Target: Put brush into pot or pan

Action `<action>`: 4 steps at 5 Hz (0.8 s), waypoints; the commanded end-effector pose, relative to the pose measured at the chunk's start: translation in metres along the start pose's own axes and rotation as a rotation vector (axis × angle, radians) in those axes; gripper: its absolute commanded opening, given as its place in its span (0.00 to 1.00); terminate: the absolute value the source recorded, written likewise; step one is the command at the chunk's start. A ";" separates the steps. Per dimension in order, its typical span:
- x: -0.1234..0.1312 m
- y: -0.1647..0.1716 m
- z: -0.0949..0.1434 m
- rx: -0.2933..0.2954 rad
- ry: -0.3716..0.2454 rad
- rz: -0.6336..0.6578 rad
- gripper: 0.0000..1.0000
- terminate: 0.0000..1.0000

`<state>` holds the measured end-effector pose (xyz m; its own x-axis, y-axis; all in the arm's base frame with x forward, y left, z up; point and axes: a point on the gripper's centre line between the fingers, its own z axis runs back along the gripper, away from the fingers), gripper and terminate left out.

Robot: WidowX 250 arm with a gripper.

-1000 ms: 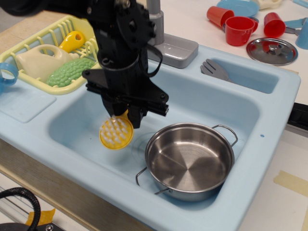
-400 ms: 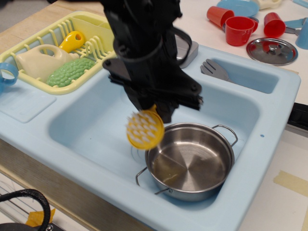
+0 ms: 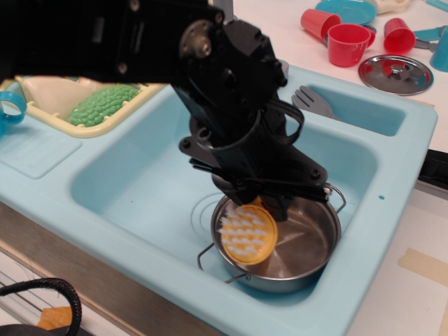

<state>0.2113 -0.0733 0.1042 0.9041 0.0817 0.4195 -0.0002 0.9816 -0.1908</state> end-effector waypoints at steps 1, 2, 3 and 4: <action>0.019 -0.009 -0.011 -0.115 -0.030 -0.062 1.00 0.00; 0.019 -0.009 -0.011 -0.115 -0.030 -0.062 1.00 0.00; 0.019 -0.009 -0.011 -0.115 -0.030 -0.062 1.00 0.00; 0.019 -0.009 -0.011 -0.115 -0.030 -0.062 1.00 1.00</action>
